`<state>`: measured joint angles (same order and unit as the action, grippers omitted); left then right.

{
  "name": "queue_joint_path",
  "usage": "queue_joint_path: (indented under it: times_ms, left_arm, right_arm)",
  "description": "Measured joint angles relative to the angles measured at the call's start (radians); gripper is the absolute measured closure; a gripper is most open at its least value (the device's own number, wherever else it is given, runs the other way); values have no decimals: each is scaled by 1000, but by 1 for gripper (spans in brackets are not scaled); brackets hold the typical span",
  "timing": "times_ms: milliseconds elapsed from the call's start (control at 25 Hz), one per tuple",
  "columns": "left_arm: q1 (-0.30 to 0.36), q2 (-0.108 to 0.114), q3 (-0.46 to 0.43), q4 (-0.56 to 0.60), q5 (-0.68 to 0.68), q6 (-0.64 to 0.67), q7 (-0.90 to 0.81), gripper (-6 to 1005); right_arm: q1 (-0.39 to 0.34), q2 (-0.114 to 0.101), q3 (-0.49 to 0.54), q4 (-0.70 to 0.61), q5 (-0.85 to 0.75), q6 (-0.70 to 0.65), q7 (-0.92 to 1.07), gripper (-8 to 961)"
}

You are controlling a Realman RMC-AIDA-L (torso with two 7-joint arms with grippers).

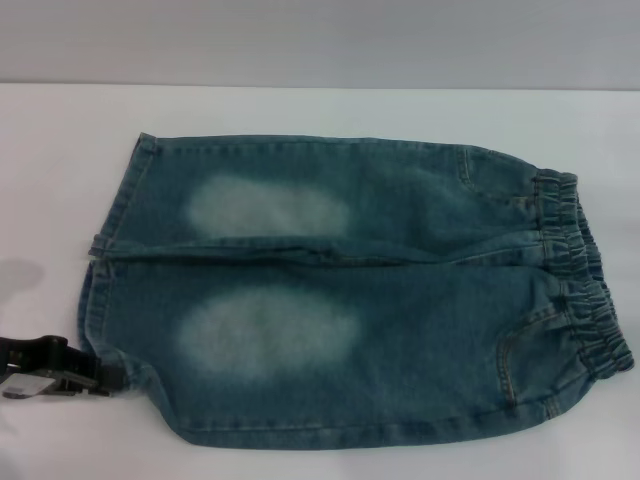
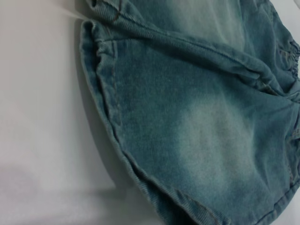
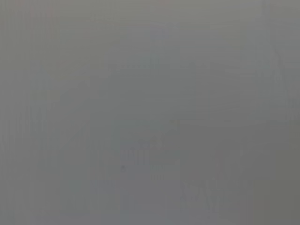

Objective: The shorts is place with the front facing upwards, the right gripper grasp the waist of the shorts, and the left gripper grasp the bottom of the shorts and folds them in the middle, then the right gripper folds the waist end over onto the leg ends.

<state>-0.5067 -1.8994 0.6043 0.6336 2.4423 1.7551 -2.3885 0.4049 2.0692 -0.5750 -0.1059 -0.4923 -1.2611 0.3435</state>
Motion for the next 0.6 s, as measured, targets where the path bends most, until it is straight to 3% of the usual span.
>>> queue_joint_path:
  times_ms: [160, 600]
  left_arm:
    - [0, 0, 11, 0, 1, 3, 10, 828]
    - [0, 3, 12, 1, 1, -29, 3, 940]
  right_arm:
    - [0, 0, 0, 0, 0, -2, 0, 394]
    - [-6, -2, 1, -11, -2, 23, 66, 395]
